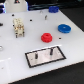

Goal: Insert the blue gear onto the right peg, followed by the red gear

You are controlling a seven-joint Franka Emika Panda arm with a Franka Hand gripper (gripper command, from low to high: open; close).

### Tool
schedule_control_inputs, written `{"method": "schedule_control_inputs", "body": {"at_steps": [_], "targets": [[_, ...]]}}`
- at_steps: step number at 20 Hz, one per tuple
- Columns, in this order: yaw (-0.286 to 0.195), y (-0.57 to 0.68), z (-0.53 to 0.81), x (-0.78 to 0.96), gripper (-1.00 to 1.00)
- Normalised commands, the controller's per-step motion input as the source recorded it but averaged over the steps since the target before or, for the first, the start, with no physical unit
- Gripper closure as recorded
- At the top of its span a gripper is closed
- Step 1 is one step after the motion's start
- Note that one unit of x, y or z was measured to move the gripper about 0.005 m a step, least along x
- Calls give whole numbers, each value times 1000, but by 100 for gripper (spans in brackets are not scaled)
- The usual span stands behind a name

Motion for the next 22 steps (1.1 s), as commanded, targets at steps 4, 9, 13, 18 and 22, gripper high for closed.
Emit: {"method": "schedule_control_inputs", "body": {"at_steps": [4, 9, 13, 18, 22], "targets": [[0, 608, -346, -252, -100], [0, 492, -426, -218, -100], [0, 287, -525, -250, -100], [0, -93, -544, -343, -100], [0, -264, -531, -328, -100]]}}
